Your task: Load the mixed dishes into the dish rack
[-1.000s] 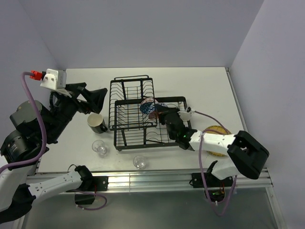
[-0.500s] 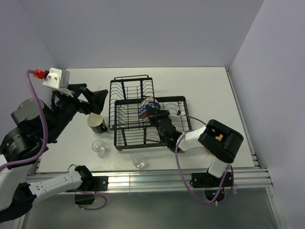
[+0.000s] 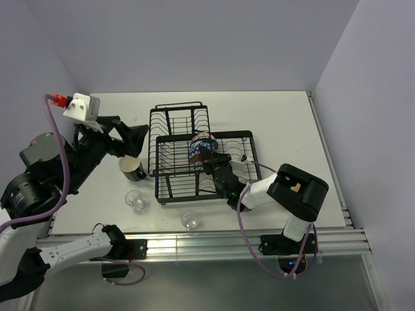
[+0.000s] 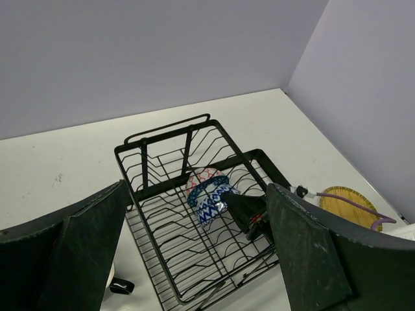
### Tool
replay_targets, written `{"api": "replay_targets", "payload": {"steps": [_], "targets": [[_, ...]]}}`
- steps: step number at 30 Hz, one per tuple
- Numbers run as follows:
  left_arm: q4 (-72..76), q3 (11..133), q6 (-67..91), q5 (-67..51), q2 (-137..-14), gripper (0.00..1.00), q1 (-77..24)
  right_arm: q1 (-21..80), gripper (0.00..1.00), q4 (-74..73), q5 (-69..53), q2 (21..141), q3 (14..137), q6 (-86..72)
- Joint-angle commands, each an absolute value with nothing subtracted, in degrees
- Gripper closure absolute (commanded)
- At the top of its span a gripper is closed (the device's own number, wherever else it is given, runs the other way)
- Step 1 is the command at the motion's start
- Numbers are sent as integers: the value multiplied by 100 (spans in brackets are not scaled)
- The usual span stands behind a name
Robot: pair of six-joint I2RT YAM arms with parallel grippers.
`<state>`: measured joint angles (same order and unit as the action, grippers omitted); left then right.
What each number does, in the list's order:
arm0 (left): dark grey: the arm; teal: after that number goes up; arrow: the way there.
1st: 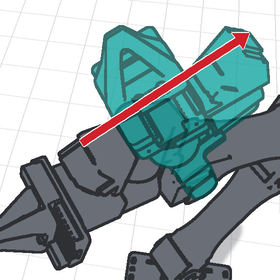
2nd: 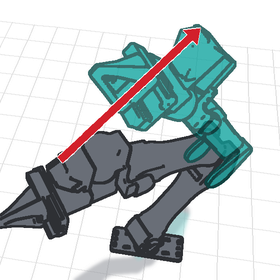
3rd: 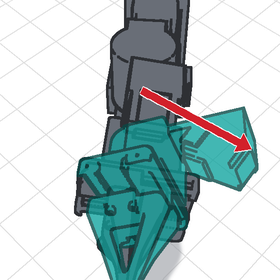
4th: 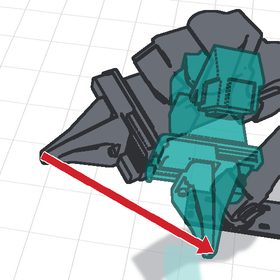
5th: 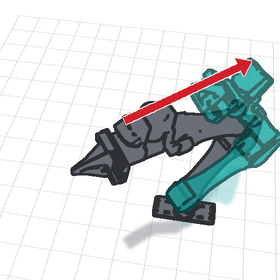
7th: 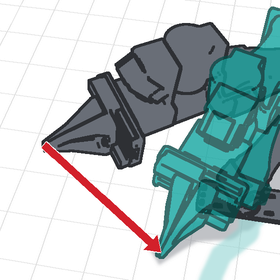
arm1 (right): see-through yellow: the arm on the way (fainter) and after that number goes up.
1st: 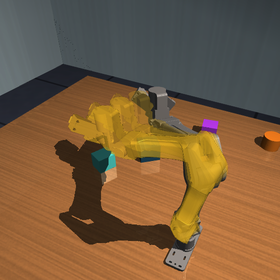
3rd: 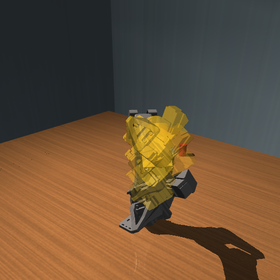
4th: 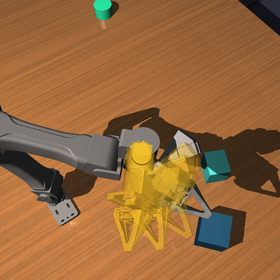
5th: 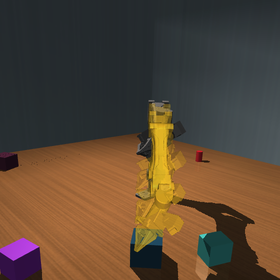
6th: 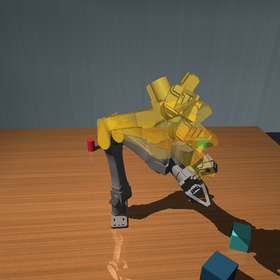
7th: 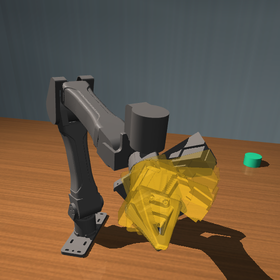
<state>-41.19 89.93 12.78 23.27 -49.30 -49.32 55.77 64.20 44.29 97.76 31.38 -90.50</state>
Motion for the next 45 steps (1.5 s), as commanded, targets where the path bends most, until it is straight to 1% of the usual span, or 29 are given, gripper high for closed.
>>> {"api": "replay_targets", "payload": {"steps": [1, 15, 20, 34, 45], "targets": [[-4052, 9176, 1230, 2188, -5019, 7, -4948, 5678, 100, 6900, 4781, 9809, 3085, -9211], [-4078, 9176, 1186, 2162, -5062, 6, -4948, 5748, 100, 6873, 4869, 10116, 2830, -9703], [-4043, 9115, 1204, 2145, -5071, 7, -4948, 5748, 100, 6995, 4861, 10134, 2804, -9642], [-4061, 9079, 1274, 2118, -5071, 7, -4948, 5669, 100, 7233, 4808, 9844, 2909, -9343], [-3955, 8921, 1318, 2127, -5010, 7, -4948, 5844, 100, 6777, 4922, 9475, 2584, -9597]]}}
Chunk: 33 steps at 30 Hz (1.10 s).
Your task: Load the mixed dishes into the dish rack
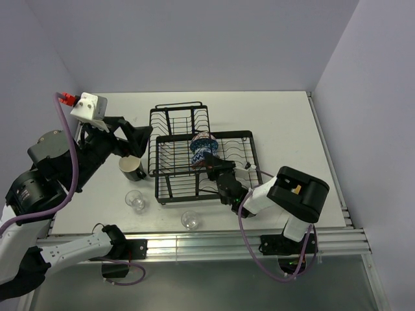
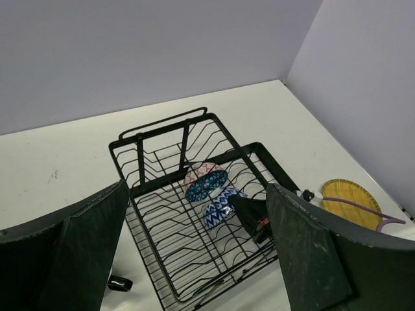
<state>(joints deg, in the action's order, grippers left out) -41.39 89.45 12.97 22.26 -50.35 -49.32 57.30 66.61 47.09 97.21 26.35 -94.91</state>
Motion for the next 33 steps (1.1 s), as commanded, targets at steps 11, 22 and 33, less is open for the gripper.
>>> {"api": "replay_targets", "payload": {"steps": [11, 22, 33], "targets": [[-3964, 8886, 1371, 2162, -4975, 7, -4948, 6011, 98, 6267, 4913, 9554, 2680, -9773], [-3885, 8763, 1503, 2232, -4948, 7, -4948, 6038, 43, 5335, 4843, 9071, 2725, -9932], [-4243, 8552, 2073, 3145, -4693, 5, -4948, 5942, 26, 3047, 4377, 7341, 2663, -9440]]}}
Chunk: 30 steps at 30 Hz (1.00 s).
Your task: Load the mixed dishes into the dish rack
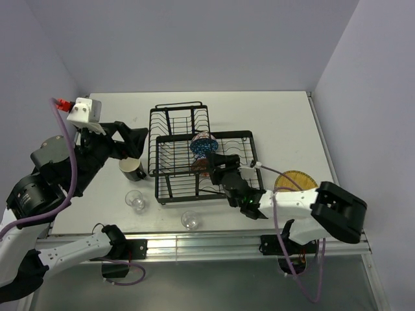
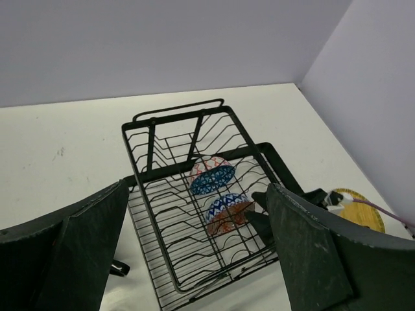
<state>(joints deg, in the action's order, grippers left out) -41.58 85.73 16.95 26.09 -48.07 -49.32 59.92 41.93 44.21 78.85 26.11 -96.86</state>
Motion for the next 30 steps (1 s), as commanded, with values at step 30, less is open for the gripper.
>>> {"api": "replay_targets", "payload": {"steps": [30], "targets": [[-5618, 8640, 4466, 2771, -5511, 12, -4193, 1021, 18, -5501, 906, 5798, 6126, -3938]]}}
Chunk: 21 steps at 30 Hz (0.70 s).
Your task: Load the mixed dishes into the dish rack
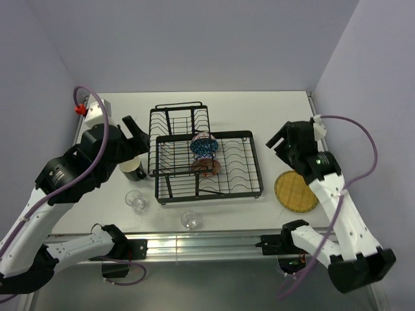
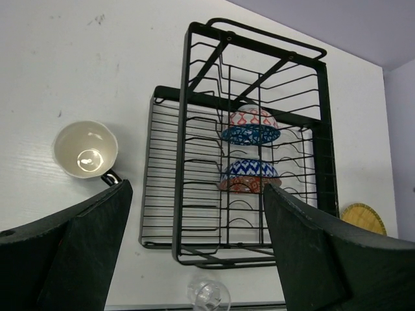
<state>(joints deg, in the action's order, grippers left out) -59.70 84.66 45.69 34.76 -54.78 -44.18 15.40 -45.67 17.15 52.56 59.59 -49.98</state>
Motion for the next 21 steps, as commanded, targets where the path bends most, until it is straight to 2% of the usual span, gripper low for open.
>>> {"api": "replay_targets", "payload": {"steps": [1, 6, 13, 21], "targets": [[-5390, 8648, 4343, 2621, -5546, 12, -4036, 828, 18, -5511, 775, 5896, 6109, -3798], [-5019, 8894, 4131, 2155, -5686, 12, -3964, -157, 19, -5493, 421, 6169, 5696, -3674], [-4501, 9061, 3790, 1286, -5774, 12, -3973, -193, 20, -5686, 974, 6671, 5494, -3849], [-4078, 9518, 3314, 361, -6126, 13, -3964, -606, 21, -5607, 967, 6574, 4913, -3885]]}}
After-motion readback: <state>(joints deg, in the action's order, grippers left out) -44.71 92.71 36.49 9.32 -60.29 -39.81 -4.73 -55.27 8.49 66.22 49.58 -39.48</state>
